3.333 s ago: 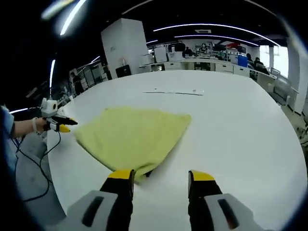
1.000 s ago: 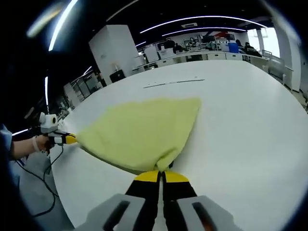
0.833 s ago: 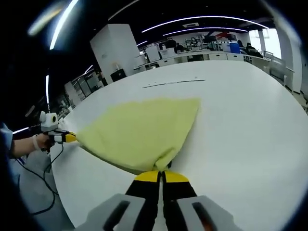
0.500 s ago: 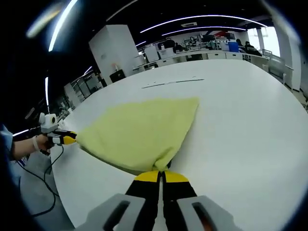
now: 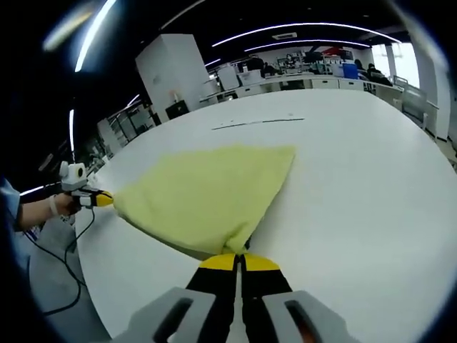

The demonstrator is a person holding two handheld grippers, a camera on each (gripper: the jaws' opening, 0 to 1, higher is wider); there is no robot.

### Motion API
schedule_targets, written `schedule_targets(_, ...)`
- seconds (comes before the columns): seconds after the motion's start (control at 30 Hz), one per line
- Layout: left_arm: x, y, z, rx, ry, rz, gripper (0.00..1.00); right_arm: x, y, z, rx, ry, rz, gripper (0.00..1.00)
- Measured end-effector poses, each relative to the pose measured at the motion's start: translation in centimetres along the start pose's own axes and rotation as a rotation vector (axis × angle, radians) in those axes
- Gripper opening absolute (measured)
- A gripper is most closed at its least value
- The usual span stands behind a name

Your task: Fold the garment on the visible template until the final outline fits inside the template.

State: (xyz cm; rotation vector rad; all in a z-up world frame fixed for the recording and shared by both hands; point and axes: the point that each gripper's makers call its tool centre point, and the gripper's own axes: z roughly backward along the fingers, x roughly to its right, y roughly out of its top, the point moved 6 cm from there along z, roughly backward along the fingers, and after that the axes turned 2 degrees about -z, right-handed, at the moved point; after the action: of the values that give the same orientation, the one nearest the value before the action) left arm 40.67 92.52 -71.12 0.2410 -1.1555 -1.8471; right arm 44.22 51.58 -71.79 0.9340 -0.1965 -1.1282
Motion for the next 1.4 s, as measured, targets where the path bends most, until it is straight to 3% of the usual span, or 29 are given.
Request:
schedule_targets(0.37, 0.0, -0.2, 0.9, -0.024, -0.017, -0.008, 0.00, 0.0, 0.7, 1.1, -0.028, 0.115, 0.069, 0.00)
schedule_targets(0.73, 1.5, -3.1, 2.3, -0.110, -0.071, 0.005, 0.00, -1.3, -2.5, 2.4, -0.104, 0.214, 0.090, 0.00)
schedule_targets(1.13, 2.1, -4.3, 2.2, -0.172, -0.089, 0.014, 0.00, -1.2, -3.7, 2.3, -0.148, 0.218, 0.086, 0.00)
schedule_targets(1.4, 2.1, -4.3, 2.2, -0.169, -0.083, 0.021, 0.00, -1.1, -3.7, 2.4, -0.150, 0.217, 0.078, 0.00)
